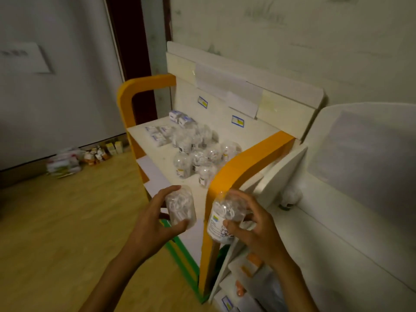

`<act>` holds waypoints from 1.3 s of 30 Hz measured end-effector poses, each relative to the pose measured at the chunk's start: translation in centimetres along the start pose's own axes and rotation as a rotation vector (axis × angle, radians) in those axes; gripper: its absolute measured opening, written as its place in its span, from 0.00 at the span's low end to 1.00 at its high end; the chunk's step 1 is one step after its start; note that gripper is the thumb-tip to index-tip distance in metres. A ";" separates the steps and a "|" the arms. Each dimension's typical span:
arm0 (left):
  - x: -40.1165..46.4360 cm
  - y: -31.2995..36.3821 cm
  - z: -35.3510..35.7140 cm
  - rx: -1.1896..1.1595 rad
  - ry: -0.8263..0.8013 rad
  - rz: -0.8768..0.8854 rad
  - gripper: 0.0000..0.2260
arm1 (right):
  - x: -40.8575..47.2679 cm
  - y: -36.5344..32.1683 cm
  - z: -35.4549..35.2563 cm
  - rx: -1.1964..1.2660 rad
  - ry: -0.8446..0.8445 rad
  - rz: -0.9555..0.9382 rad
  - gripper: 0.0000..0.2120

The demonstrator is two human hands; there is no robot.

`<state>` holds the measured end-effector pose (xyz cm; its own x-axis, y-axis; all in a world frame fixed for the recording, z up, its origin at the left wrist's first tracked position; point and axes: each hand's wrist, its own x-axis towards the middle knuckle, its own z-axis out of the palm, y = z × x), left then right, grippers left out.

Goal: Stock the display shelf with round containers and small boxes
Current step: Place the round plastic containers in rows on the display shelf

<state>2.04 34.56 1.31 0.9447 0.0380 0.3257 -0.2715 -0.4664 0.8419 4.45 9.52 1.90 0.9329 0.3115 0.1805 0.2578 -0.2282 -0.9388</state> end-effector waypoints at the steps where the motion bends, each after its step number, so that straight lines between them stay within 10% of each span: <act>1: 0.2 -0.8 -1.5 0.007 0.001 -0.008 0.32 | 0.5 -0.3 1.6 0.004 -0.005 0.008 0.29; 16: 6.1 -12.7 -15.7 0.050 -0.054 0.024 0.32 | 11.7 0.4 16.8 -0.121 0.207 0.051 0.28; 30: 21.9 -18.7 -13.4 0.002 -0.327 0.159 0.32 | 19.1 7.7 17.0 -0.371 0.615 0.211 0.28; 39: 29.6 -21.0 -10.7 -0.036 -0.446 0.211 0.33 | 19.9 8.9 17.3 -0.618 0.541 0.299 0.29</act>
<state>33.70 54.93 -2.12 0.8529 -0.4400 0.2811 -0.4641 -0.3924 0.7941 21.00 29.68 -7.93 0.9339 -0.2864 0.2140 -0.0728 -0.7384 -0.6705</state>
